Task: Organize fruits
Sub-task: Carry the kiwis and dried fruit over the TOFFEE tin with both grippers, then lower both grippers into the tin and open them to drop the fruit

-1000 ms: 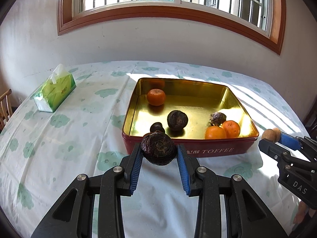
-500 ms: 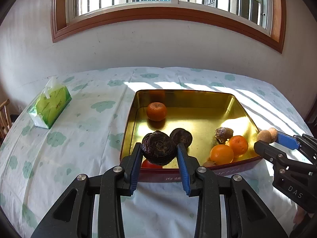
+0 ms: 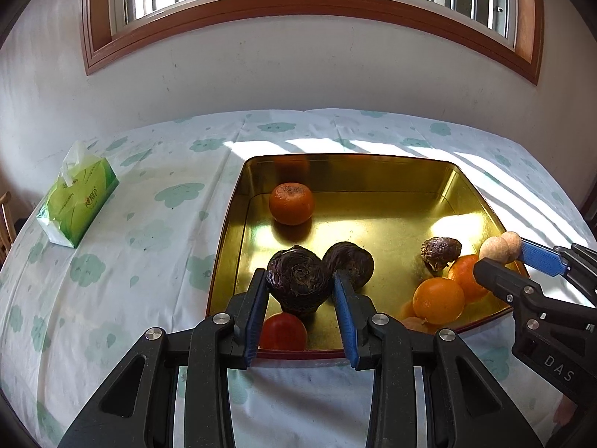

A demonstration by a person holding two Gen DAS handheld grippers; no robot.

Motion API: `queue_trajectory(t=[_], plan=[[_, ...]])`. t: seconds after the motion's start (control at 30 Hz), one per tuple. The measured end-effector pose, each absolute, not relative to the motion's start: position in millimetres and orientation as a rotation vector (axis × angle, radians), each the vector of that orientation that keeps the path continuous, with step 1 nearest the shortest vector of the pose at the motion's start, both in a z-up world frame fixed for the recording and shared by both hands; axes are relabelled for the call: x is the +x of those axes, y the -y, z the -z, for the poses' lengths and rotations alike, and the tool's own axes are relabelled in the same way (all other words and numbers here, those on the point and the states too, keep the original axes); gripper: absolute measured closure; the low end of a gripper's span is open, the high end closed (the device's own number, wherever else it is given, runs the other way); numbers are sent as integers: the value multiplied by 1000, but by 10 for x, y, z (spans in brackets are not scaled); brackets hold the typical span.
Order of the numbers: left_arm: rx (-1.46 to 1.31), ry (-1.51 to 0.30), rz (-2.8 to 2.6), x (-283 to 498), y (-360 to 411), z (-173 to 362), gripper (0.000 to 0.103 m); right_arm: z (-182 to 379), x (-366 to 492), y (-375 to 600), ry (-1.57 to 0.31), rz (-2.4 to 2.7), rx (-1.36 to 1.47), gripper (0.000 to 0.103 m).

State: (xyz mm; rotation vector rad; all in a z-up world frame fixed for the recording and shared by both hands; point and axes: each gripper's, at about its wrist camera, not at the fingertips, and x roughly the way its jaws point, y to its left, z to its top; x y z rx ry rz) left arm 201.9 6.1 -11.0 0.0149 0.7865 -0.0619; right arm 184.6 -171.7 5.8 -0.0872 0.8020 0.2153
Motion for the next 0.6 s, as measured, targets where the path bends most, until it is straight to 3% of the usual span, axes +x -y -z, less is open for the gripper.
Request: queue_trajectory(t=[0.6], plan=[[5, -817, 50, 2130, -83, 237, 67, 30, 1965, 1665, -821, -215, -96, 58]])
